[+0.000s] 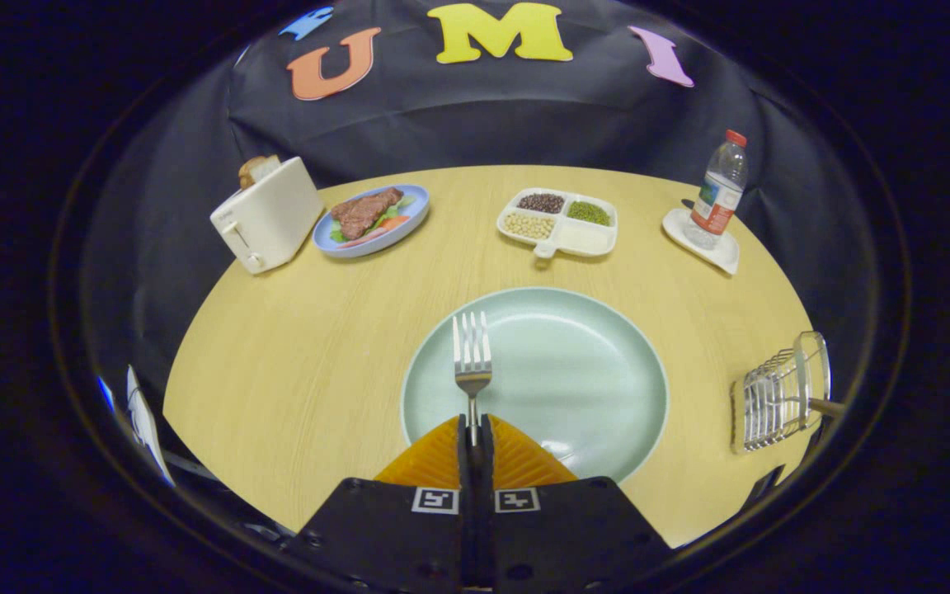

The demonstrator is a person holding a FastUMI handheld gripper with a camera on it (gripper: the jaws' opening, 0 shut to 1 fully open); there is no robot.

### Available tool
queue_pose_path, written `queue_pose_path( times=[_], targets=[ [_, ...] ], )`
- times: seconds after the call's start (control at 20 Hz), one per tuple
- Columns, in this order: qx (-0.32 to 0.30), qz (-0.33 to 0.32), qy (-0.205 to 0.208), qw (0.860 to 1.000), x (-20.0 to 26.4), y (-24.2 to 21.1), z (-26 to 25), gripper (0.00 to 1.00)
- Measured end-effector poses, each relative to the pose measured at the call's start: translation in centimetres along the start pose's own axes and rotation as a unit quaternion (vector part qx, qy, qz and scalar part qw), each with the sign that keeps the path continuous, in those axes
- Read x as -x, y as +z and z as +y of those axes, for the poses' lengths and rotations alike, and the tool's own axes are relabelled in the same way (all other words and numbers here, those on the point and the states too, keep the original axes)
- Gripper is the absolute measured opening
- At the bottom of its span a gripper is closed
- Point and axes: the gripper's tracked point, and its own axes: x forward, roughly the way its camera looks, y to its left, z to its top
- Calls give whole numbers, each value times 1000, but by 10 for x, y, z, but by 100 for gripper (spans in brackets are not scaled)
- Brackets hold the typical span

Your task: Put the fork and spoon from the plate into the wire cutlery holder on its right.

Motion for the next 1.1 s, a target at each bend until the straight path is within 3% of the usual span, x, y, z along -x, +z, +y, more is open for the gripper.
queue_pose_path(
  times=[0.6, 1.1],
  targets=[
    [-37, -95, -33, 994, 100, 38, -78, 1],
    [-78, -117, -62, 988, 152, 31, -165, 1]
  ],
)
